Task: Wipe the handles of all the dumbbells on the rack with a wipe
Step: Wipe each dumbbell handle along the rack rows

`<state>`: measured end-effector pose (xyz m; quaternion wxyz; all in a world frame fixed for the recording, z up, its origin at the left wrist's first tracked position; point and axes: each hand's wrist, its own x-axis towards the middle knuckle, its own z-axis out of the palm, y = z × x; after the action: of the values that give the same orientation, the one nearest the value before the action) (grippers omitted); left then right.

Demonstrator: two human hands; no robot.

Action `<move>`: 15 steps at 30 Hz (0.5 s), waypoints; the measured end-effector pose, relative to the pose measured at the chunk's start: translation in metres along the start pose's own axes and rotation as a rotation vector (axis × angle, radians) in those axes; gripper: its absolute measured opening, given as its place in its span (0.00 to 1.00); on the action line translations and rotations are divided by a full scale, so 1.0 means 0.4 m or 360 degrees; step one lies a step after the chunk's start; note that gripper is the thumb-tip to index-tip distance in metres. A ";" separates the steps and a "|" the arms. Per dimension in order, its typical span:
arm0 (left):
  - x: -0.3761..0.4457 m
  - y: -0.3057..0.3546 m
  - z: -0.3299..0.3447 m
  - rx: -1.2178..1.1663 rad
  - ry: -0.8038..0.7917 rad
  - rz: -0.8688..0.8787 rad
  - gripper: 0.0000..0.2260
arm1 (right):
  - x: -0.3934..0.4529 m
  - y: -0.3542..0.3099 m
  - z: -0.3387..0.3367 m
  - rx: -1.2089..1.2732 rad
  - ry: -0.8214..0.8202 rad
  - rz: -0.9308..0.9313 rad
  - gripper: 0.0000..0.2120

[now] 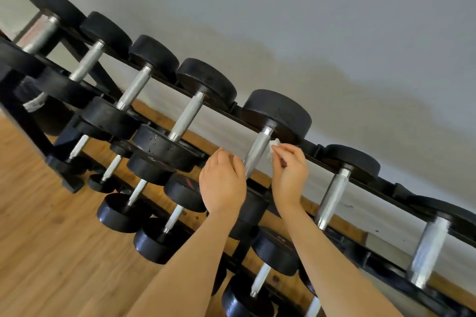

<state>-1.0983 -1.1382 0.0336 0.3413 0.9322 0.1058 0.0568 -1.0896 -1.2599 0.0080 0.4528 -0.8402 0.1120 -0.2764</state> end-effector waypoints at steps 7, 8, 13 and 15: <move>-0.003 0.007 -0.008 0.0038 0.0033 -0.0056 0.11 | 0.041 -0.005 0.052 0.0114 0.0055 -0.0014 0.10; -0.003 0.006 -0.008 0.0045 0.0036 -0.0057 0.12 | 0.049 -0.008 0.055 0.0129 0.0074 -0.0011 0.10; -0.001 0.006 -0.009 0.0050 0.0016 -0.0081 0.11 | 0.060 0.007 0.077 0.0115 0.0111 0.0026 0.09; -0.001 0.005 -0.007 0.0041 0.0027 -0.0087 0.10 | 0.048 0.016 0.094 0.0114 0.0100 0.0029 0.09</move>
<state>-1.0989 -1.1379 0.0370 0.3298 0.9328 0.1347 0.0540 -1.0520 -1.2457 -0.0069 0.4812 -0.8134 0.1238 -0.3025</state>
